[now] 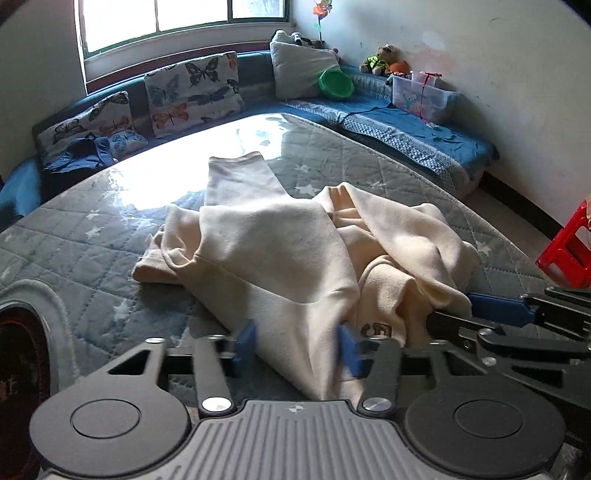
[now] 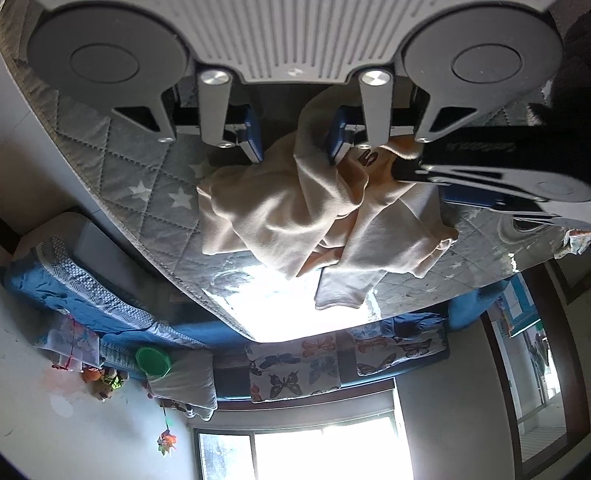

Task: Fold clothes

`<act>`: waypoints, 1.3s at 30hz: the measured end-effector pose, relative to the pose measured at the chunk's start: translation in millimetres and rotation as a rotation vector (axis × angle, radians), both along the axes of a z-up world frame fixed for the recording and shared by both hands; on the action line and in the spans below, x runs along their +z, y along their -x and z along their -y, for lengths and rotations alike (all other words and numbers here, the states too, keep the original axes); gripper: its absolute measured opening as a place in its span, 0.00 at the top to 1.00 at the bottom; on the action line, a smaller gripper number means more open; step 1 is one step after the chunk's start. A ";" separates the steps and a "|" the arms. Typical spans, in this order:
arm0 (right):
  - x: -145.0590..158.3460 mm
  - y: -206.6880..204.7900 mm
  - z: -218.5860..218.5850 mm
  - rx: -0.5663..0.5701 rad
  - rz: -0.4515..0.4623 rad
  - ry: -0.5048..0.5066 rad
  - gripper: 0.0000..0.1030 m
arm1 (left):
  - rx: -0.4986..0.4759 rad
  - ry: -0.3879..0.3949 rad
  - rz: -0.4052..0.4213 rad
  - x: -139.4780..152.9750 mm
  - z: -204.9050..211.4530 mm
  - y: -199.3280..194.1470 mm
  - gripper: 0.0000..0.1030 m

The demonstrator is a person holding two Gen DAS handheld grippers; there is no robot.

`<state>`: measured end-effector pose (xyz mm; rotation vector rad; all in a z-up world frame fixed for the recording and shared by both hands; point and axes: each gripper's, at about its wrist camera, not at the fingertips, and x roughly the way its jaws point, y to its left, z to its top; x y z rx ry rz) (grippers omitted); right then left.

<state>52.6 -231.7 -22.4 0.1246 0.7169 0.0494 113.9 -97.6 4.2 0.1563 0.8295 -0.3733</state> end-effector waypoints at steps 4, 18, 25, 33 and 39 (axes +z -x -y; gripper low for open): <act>0.9 1.9 0.6 0.005 0.001 -0.018 0.70 | -0.022 0.007 0.006 -1.5 -2.1 2.7 0.93; 2.8 10.4 -4.9 0.017 -0.001 -0.031 0.72 | 0.072 0.114 0.117 35.1 -60.2 38.8 0.96; 2.9 17.3 -11.7 0.050 -0.008 -0.026 0.72 | 0.111 0.130 0.102 34.9 -96.2 60.2 0.96; 1.9 24.9 -20.6 0.094 -0.028 -0.026 0.72 | 0.068 0.088 0.084 31.8 -108.2 74.1 0.92; 15.8 26.7 -18.8 0.105 0.004 -0.031 0.70 | 0.032 0.084 0.130 40.5 -98.4 76.4 0.68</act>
